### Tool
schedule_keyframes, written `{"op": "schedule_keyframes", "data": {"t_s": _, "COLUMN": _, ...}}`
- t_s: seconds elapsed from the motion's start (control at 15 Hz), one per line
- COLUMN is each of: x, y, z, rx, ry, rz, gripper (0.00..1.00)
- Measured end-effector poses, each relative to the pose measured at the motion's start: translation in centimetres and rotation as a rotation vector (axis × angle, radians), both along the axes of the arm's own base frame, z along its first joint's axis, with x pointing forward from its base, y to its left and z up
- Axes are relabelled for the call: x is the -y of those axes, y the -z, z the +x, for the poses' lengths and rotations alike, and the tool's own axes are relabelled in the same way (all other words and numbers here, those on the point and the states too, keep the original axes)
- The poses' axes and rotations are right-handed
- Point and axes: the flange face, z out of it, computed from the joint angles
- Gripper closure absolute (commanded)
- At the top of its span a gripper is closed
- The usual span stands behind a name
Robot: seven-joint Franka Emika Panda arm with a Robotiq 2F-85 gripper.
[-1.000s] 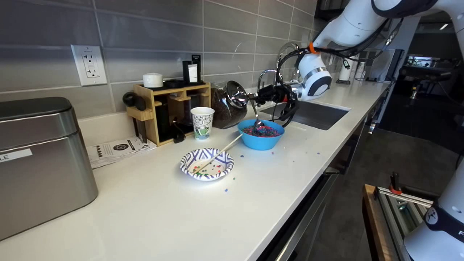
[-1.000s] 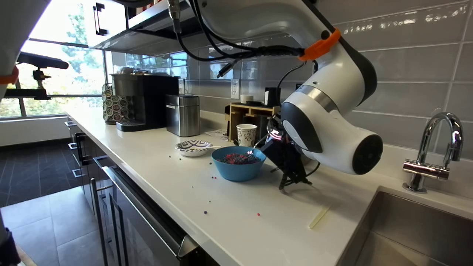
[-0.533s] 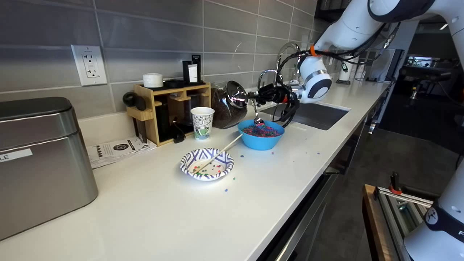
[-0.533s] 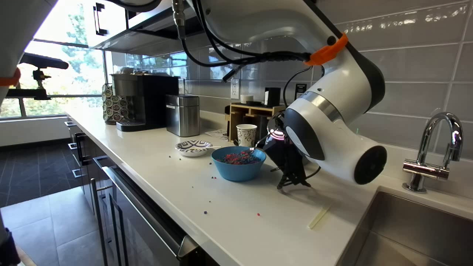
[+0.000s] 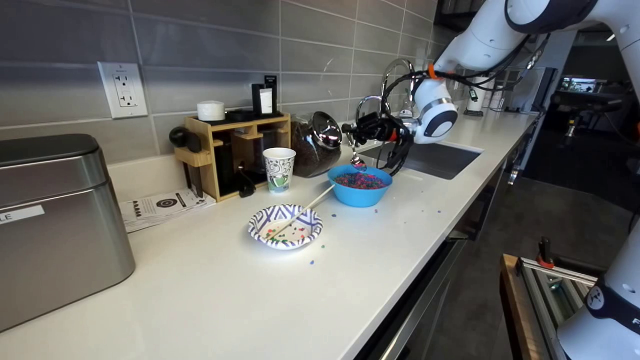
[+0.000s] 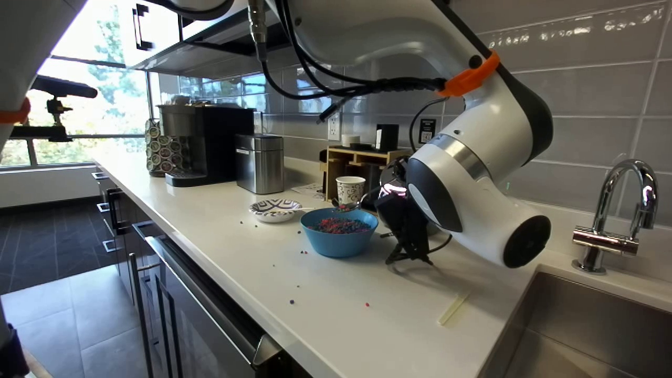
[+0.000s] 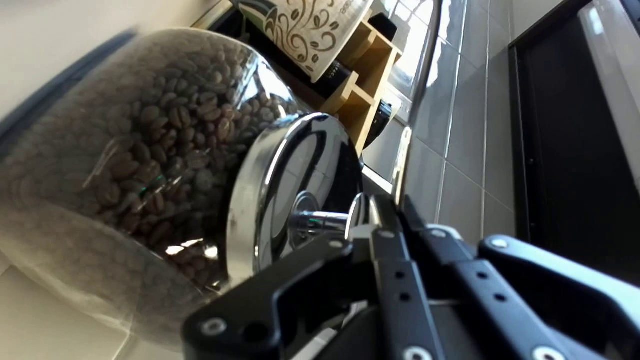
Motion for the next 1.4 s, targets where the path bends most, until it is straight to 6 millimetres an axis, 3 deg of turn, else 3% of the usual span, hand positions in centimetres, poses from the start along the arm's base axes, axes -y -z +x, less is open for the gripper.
{"op": "schedule_keyframes", "data": {"t_s": 0.8, "x": -0.4, "y": -1.2, "z": -0.2, "rx": -0.09, "ry": 0.016, "rz": 0.141, "gripper": 1.0}}
{"op": "schedule_keyframes", "data": {"t_s": 1.4, "x": -1.0, "y": -1.8, "z": -1.9, "rx": -0.137, "ry": 0.078, "rz": 0.162, "gripper": 1.0}}
